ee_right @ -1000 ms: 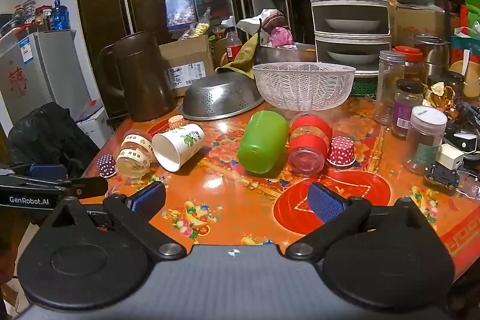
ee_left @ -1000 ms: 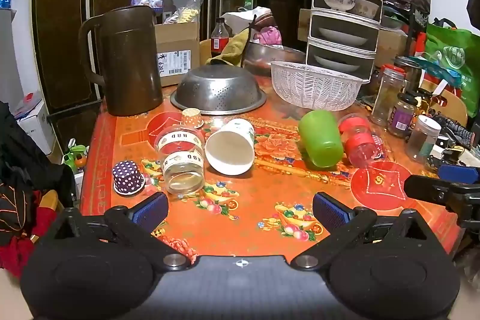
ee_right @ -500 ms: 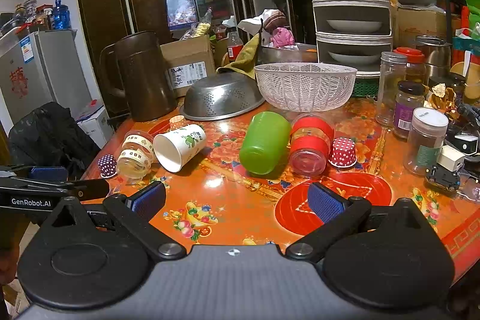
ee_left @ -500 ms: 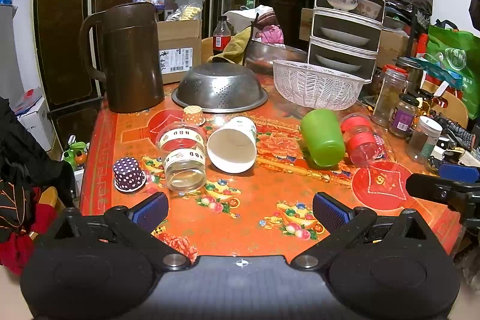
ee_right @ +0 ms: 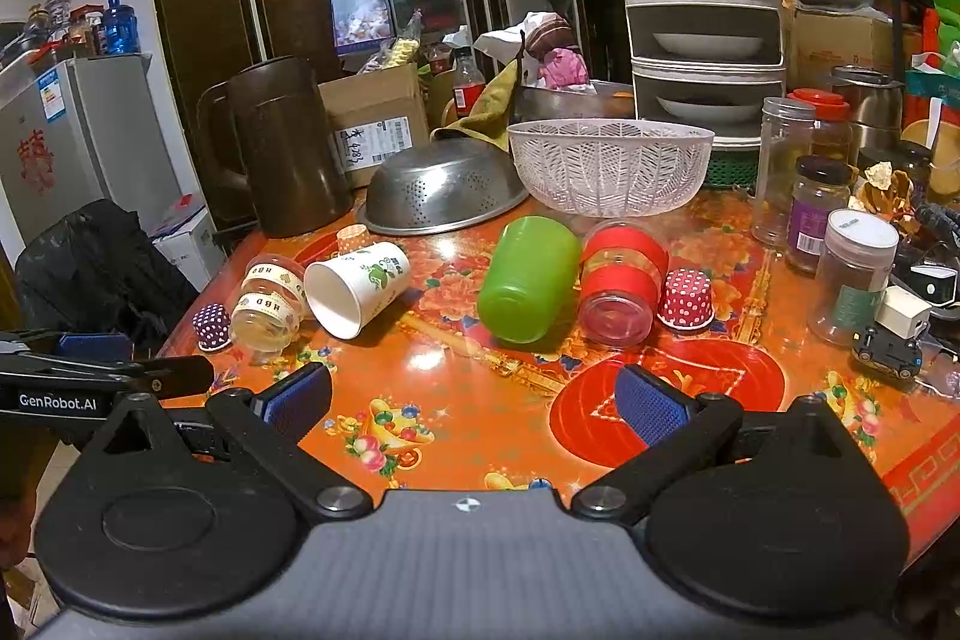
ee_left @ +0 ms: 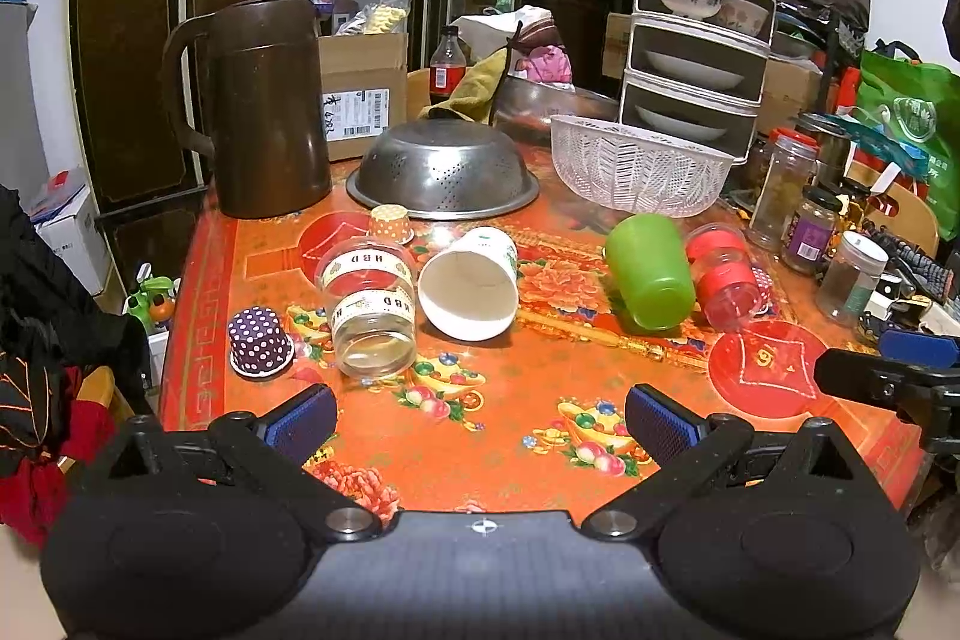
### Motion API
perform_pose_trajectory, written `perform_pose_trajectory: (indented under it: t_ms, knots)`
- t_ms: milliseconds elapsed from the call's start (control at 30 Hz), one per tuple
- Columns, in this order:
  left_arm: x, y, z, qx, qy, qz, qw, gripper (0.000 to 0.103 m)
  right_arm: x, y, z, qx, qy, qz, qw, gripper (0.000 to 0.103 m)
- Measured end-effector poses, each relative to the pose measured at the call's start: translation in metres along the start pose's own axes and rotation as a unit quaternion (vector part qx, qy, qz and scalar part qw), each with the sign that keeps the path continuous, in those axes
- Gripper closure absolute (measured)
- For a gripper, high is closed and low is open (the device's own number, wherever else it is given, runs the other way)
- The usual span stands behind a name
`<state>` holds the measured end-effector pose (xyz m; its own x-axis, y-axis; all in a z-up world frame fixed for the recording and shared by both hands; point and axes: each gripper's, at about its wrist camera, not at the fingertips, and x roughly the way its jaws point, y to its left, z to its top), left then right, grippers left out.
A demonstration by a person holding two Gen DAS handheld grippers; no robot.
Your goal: Flip cup upright
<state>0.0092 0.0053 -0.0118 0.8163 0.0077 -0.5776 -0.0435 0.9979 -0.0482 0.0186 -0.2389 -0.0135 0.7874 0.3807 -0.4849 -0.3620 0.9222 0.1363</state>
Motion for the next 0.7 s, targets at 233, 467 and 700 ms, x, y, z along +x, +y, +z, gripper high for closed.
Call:
perform_pose_trajectory:
  t_ms: [233,467,700]
  knots:
    - [0.0016,-0.0001,-0.0006,-0.001,0.004,0.002,1.0000,0.000,0.0010,-0.0012,0.0000,0.003,0.002,0.000,1.000,0.001]
    - [0.0018,-0.0001,-0.0012,-0.002,0.005,0.002,1.0000,0.000,0.0011,-0.0018,-0.0004,0.004,0.002,0.000,1.000,0.001]
    - [0.0019,0.0001,-0.0011,-0.003,0.005,0.001,1.0000,0.000,0.0008,-0.0014,0.0003,0.004,0.002,0.000,1.000,0.001]
